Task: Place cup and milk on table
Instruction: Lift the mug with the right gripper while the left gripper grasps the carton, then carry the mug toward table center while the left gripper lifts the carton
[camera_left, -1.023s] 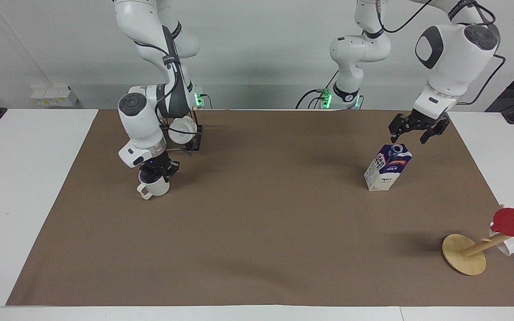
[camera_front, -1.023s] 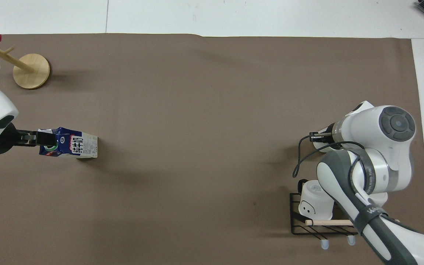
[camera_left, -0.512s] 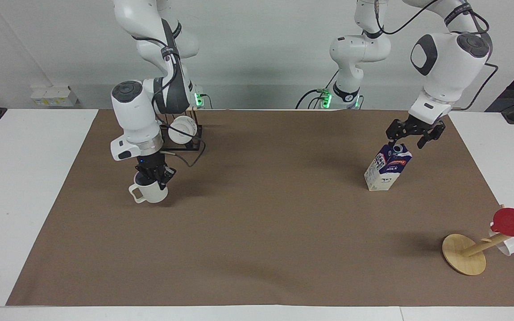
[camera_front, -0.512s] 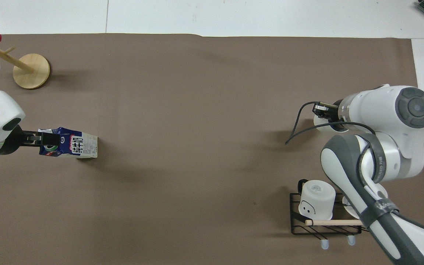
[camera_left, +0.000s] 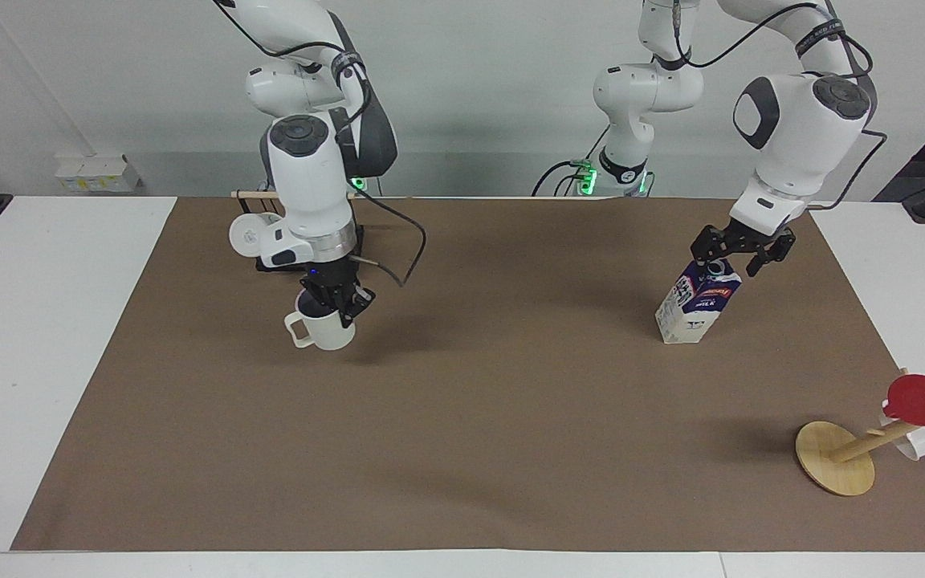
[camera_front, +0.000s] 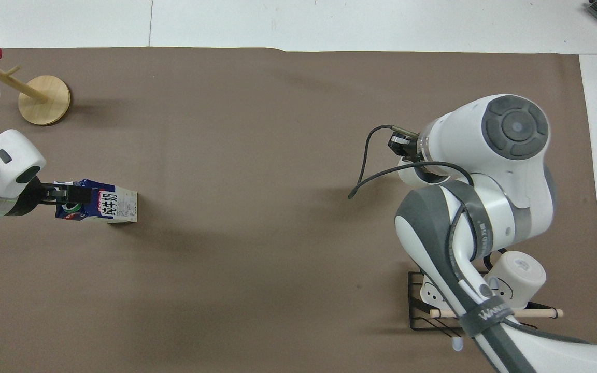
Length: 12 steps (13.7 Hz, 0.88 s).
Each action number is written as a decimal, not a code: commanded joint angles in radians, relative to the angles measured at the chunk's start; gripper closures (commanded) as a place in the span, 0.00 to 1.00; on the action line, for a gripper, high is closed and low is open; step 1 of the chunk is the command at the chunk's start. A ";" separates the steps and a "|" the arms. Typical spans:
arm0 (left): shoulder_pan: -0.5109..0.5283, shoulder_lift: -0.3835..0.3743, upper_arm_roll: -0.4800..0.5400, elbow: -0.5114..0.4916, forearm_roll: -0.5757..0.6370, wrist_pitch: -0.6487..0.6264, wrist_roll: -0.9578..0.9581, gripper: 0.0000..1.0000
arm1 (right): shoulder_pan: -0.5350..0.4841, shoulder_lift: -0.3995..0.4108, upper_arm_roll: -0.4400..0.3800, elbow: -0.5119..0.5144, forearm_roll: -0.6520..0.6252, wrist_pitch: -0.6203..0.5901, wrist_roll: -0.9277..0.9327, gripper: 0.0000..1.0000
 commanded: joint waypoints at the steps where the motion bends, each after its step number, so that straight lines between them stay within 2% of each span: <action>1: -0.007 0.008 0.002 -0.032 0.019 0.057 -0.018 0.00 | 0.070 0.083 -0.001 0.082 -0.036 -0.025 0.137 1.00; 5: -0.007 0.011 0.003 -0.037 0.019 0.067 -0.020 0.00 | 0.187 0.161 -0.001 0.123 -0.052 -0.002 0.310 1.00; 8: -0.008 0.009 0.002 -0.037 0.019 0.064 -0.043 0.01 | 0.265 0.218 -0.001 0.122 -0.082 0.070 0.425 1.00; 11: -0.019 0.009 0.002 -0.037 0.019 0.058 -0.052 0.28 | 0.299 0.227 0.001 0.122 -0.081 0.096 0.473 1.00; 12: -0.019 0.009 0.003 -0.037 0.019 0.058 -0.052 0.33 | 0.300 0.225 0.001 0.122 -0.075 0.107 0.476 1.00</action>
